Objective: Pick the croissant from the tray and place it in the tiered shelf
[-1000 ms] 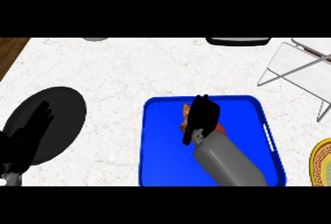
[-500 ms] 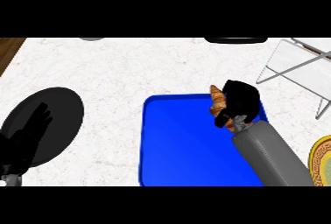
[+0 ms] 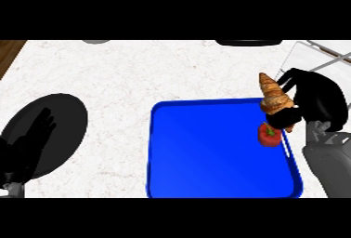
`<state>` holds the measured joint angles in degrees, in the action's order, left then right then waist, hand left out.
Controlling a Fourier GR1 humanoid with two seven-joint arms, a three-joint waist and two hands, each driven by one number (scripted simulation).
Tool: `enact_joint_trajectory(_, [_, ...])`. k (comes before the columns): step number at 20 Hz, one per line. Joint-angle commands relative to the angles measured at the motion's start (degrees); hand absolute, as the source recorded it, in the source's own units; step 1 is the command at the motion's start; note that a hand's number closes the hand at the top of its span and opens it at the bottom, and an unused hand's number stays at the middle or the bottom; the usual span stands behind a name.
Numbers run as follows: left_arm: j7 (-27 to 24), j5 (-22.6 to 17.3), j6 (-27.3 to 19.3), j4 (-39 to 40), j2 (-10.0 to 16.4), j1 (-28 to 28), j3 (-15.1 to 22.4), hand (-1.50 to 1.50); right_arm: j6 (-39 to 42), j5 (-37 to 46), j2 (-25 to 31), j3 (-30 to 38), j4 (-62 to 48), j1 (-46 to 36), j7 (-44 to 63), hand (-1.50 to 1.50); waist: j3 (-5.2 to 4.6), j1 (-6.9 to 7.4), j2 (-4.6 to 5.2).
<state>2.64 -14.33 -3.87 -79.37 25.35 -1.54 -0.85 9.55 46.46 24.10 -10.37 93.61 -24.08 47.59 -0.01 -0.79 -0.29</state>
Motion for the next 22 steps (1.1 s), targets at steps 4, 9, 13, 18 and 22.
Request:
enact_joint_trajectory(4, [-0.6, 2.2, -1.3, 0.8, -2.0, -0.4, 0.9, 0.00, 2.8, -7.1, -3.2, 7.9, 18.3, -0.8, 10.1, 1.50, -0.04, -0.34, -0.11])
enact_joint_trajectory(9, [1.8, 1.6, -0.7, -5.1, -1.9, -3.5, 0.8, 0.00, 7.7, -13.2, -0.1, 16.6, 28.4, -3.3, 15.8, 1.50, 0.00, 0.39, -0.18])
enact_joint_trajectory(13, [0.5, 2.6, 0.3, -1.1, -3.0, -0.6, 0.3, 0.00, 11.7, -15.6, 3.4, 20.6, 29.7, -8.7, 19.5, 1.50, -0.04, 0.67, 0.11])
enact_joint_trajectory(18, [1.3, 1.8, 2.5, -1.5, -0.9, -0.6, -1.9, 0.00, 13.8, -17.6, 8.9, 24.0, 27.4, -16.8, 22.4, 1.50, -0.10, 0.90, 0.10])
enact_joint_trajectory(22, [-0.6, 3.8, 1.1, -0.5, -3.4, -1.7, -0.4, 0.00, 13.9, -12.8, 13.3, 23.3, 24.6, -16.3, 19.4, 1.50, -0.11, 0.91, 0.16])
